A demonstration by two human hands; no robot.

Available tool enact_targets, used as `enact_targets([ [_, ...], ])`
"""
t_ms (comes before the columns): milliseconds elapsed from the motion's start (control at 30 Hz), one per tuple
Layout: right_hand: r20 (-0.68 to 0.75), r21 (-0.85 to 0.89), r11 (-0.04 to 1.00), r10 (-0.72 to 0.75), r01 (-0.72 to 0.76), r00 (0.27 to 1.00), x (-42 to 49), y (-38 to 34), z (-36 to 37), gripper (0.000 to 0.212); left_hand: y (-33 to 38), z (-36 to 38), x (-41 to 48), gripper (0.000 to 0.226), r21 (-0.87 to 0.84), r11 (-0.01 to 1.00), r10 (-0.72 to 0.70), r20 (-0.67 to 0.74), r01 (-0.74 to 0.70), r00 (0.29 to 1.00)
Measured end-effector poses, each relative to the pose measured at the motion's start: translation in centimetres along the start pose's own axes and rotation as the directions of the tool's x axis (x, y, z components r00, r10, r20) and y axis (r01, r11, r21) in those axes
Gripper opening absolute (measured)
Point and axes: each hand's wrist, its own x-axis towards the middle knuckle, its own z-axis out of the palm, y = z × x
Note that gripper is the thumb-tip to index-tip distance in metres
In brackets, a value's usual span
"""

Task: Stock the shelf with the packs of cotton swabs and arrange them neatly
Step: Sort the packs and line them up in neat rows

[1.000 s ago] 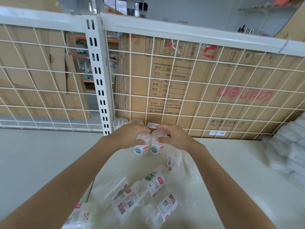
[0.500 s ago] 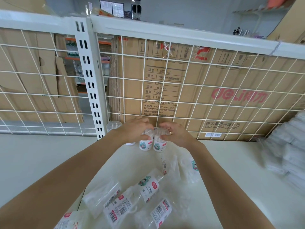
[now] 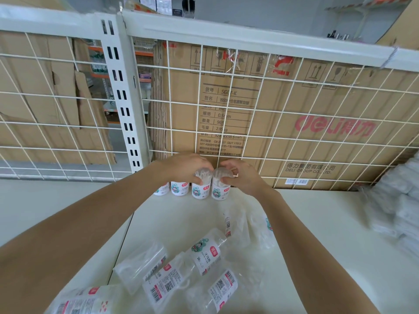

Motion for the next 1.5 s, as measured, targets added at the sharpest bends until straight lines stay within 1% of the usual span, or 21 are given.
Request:
enact_targets([
  [100, -0.003, 0.016, 1.000, 0.000, 0.000, 1.000, 0.2, 0.1, 0.1, 0.045, -0.4, 0.2, 0.0, 0.048, -0.029, 1.000, -0.001, -0.011, 0.001, 1.000],
  [467, -0.036, 0.024, 1.000, 0.018, -0.017, 0.999, 0.6, -0.1, 0.6, 0.042, -1.1, 0.7, 0.1, 0.046, -0.005, 1.000, 0.009, -0.048, -0.009, 0.999],
  [1100, -0.058, 0.038, 0.999, 0.019, -0.016, 0.998, 0.6, 0.1, 0.8, 0.040, -1.9, 1.3, 0.4, 0.048, -0.076, 0.997, 0.024, -0.040, -0.027, 0.999],
  [1500, -0.057, 0.037, 0.999, 0.023, -0.021, 0.998, 0.4, 0.0, 0.7, 0.041, -1.8, 1.2, 0.3, 0.048, -0.075, 0.997, 0.024, -0.048, -0.027, 0.999],
])
